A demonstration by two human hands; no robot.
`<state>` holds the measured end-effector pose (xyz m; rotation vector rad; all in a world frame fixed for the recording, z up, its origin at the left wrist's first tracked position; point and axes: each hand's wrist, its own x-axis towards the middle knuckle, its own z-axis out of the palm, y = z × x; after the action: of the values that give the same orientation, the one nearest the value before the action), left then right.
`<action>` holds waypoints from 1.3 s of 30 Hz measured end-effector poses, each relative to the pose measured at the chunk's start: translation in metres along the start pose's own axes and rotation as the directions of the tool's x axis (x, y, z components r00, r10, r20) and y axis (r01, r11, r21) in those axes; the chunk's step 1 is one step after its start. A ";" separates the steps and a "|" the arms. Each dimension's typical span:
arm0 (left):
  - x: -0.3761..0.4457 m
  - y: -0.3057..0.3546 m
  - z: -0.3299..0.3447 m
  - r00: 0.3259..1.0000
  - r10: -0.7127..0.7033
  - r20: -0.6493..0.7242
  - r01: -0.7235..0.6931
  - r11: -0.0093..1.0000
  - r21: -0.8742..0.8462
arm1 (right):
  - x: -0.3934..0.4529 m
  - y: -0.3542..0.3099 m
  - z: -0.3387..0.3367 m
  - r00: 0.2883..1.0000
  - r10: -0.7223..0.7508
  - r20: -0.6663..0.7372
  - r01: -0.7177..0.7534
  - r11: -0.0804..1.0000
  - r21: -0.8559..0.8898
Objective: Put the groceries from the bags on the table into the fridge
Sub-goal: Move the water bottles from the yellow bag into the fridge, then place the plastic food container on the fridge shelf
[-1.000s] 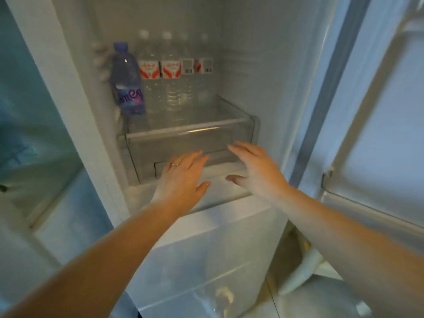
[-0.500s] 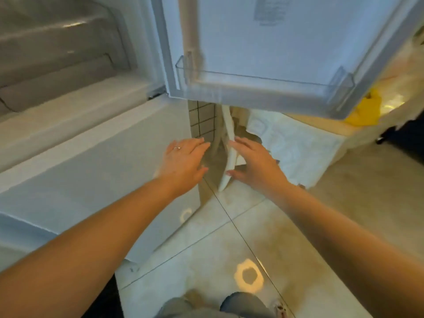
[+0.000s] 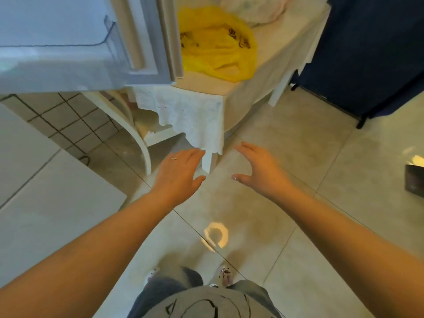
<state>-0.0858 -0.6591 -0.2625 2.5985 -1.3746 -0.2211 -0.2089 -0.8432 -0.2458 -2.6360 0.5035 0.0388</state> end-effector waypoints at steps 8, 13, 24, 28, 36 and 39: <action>0.118 0.055 0.028 0.996 0.077 0.034 -0.075 0.996 -0.054 | 0.037 0.112 -0.039 0.991 0.130 0.020 -0.130 0.991 -0.012; 0.225 0.069 0.030 0.995 0.094 -0.022 -0.096 0.990 -0.108 | 0.111 0.168 -0.074 0.989 0.148 -0.003 -0.148 0.989 -0.023; 0.478 0.082 0.007 0.990 0.105 -0.091 -0.117 0.984 -0.133 | 0.285 0.265 -0.172 0.980 0.194 -0.049 -0.192 0.980 0.043; 0.553 0.086 0.009 0.987 0.117 -0.109 -0.129 0.986 -0.110 | 0.345 0.309 -0.202 0.981 0.179 -0.070 -0.175 0.983 0.055; 0.705 0.107 0.006 0.980 -0.065 -0.186 0.040 0.990 -0.135 | 0.496 0.420 -0.270 1.000 -0.001 -0.031 0.003 0.996 0.089; 0.752 0.121 -0.004 0.967 -0.185 -0.173 0.162 0.977 -0.141 | 0.548 0.451 -0.298 0.995 -0.103 0.005 0.102 0.990 0.102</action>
<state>0.2380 -1.3486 -0.2605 2.5611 -1.0384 -0.0848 0.1252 -1.5365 -0.2319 -2.5562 0.3564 -0.0052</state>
